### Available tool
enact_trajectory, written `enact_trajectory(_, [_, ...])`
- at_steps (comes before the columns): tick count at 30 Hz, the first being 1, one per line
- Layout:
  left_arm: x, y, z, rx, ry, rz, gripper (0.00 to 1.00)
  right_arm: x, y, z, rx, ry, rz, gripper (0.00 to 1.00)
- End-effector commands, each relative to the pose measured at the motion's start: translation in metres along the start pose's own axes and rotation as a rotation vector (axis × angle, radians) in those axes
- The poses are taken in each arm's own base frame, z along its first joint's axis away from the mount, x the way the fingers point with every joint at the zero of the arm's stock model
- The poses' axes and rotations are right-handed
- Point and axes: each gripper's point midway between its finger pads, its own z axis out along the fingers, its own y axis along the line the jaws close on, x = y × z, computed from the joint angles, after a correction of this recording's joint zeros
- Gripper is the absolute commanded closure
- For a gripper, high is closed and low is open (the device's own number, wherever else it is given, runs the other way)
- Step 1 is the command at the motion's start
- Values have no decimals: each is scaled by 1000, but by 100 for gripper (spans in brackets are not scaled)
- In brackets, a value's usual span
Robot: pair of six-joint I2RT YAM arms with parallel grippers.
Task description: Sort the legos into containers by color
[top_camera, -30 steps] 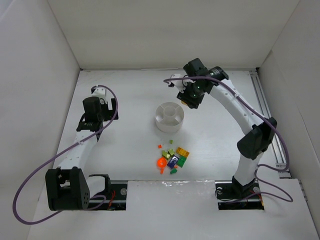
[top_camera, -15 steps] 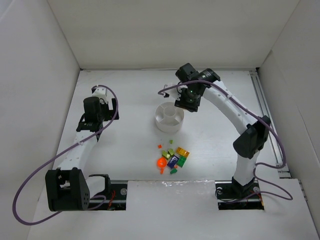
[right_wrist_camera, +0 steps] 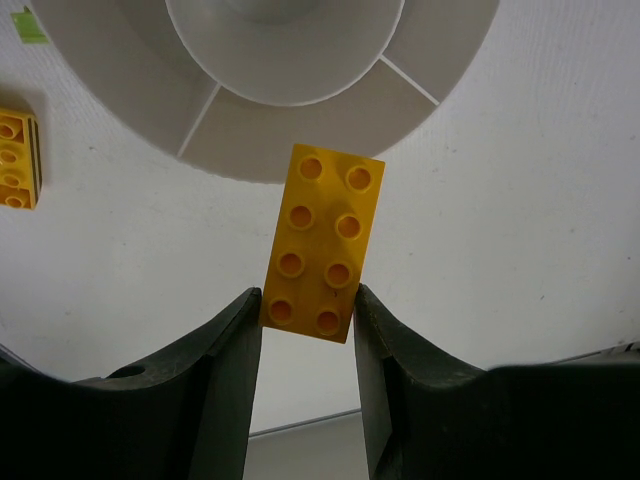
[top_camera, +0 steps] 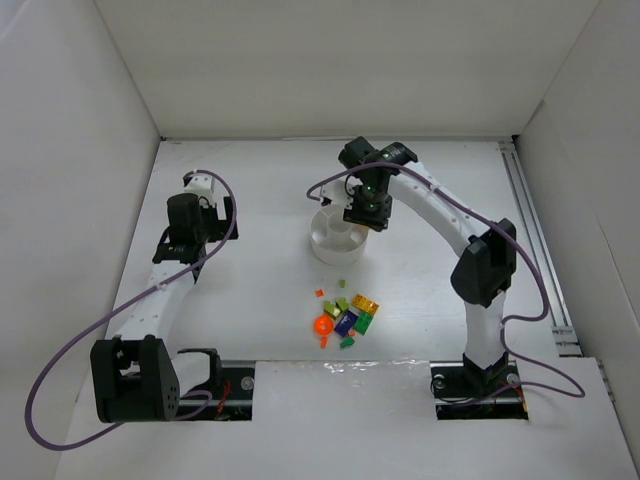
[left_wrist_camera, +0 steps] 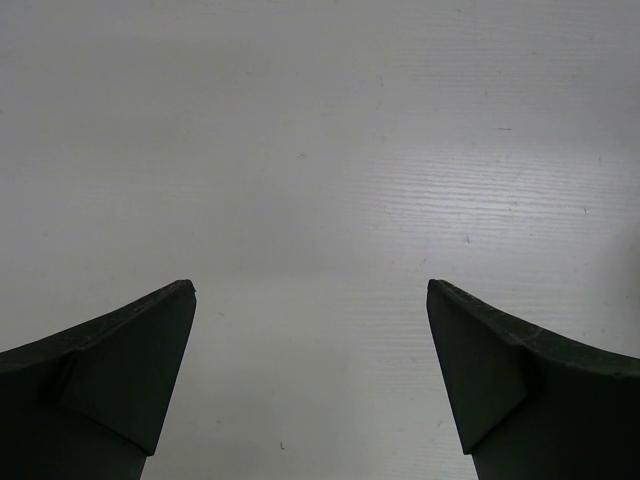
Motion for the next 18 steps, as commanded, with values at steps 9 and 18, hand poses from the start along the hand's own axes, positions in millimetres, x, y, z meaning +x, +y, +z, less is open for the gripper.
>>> enact_trajectory(9, [-13, 1, -4, 5, -52, 5, 0, -14, 3, 3, -24, 9, -53, 63])
enact_trajectory(18, [-10, 1, -2, 5, -42, 5, 0, -24, -5, -1, -14, -38, -11, 28])
